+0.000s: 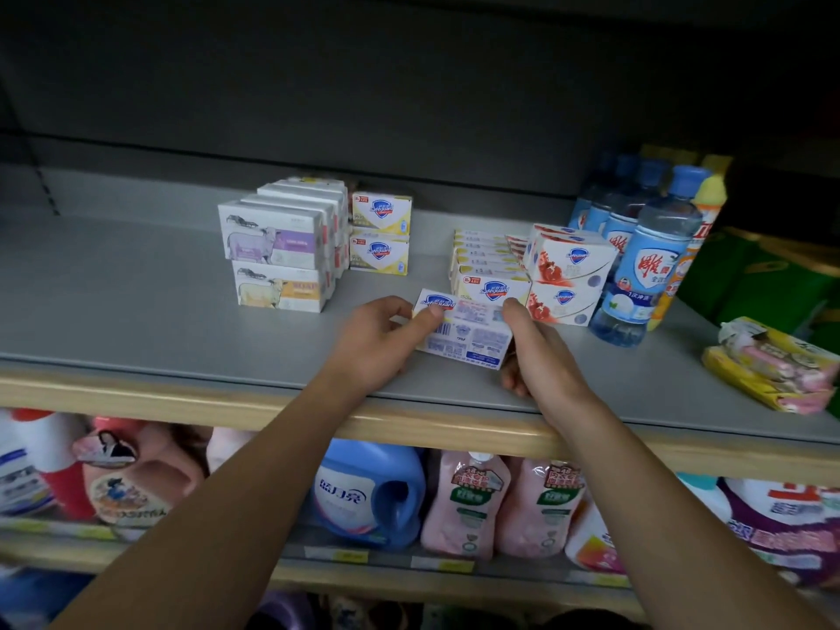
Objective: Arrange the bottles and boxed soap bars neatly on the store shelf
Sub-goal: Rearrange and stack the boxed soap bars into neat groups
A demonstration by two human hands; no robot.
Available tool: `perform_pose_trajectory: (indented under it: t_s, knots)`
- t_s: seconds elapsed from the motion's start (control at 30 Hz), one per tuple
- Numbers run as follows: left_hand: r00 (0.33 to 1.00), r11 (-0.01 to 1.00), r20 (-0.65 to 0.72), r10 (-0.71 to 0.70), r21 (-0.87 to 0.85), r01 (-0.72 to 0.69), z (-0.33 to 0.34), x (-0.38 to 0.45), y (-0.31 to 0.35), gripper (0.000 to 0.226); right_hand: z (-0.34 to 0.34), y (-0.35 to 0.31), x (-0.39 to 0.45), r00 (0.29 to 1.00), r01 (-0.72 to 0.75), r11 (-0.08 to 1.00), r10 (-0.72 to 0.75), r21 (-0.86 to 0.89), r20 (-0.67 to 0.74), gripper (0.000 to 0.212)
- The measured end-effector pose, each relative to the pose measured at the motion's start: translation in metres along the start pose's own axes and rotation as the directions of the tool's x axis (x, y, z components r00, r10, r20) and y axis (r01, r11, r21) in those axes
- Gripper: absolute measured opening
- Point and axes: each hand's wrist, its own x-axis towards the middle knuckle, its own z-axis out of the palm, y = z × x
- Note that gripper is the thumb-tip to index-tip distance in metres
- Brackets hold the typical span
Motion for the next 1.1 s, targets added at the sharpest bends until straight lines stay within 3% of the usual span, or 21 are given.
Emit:
perform_pose_trajectory:
  t_s: [0.13,0.23,0.3,0.4,0.5,0.67,0.77,0.87,0.97,1.1]
  knots:
    - [0.999,0.997,0.050,0.001,-0.076,0.003,0.002,-0.002,0.000,0.030,-0.002,0.000,-0.002,0.999,0.051,0.998,-0.051,0.038,-0.008,0.042]
    - [0.999,0.988,0.051,-0.018,-0.155,0.026,0.002,-0.001,0.000,0.028,-0.003,0.004,0.001,0.996,0.081,0.978,-0.088,0.191,0.024,0.027]
    - [0.999,0.986,0.032,-0.030,-0.162,0.035,0.003,0.001,-0.001,0.033,-0.006,0.010,0.004,0.988,0.113,0.959,-0.135,0.261,0.071,0.032]
    - [1.000,0.994,0.012,-0.027,-0.105,0.028,0.001,0.002,-0.002,0.038,-0.007,0.015,0.004,0.975,0.184,0.959,-0.206,0.216,0.080,0.054]
    - [0.998,0.982,0.068,0.001,-0.187,0.012,-0.001,0.000,-0.003,0.034,-0.005,0.017,0.007,0.980,0.182,0.967,-0.194,0.180,0.048,0.067]
    - [0.992,0.916,0.122,0.017,-0.400,0.033,-0.008,-0.003,-0.001,0.035,0.000,0.018,0.009,0.988,0.131,0.984,-0.140,0.122,0.068,0.034]
    - [0.989,0.895,0.144,0.041,-0.445,0.027,-0.008,-0.003,0.000,0.037,-0.002,0.018,0.006,0.979,0.176,0.952,-0.194,0.249,0.053,0.028]
    - [0.991,0.866,0.132,0.016,-0.498,0.052,-0.008,-0.003,-0.001,0.023,-0.005,0.016,0.004,0.972,0.188,0.906,-0.228,0.379,0.064,0.023]
    - [0.996,0.897,0.087,0.033,-0.443,0.009,-0.008,-0.002,-0.004,0.013,-0.005,0.014,0.001,0.955,0.275,0.937,-0.293,0.214,0.056,0.024]
    - [0.994,0.917,0.100,0.044,-0.398,0.000,-0.009,0.000,-0.007,0.023,-0.003,0.011,-0.004,0.941,0.307,0.942,-0.322,0.135,0.107,0.040]
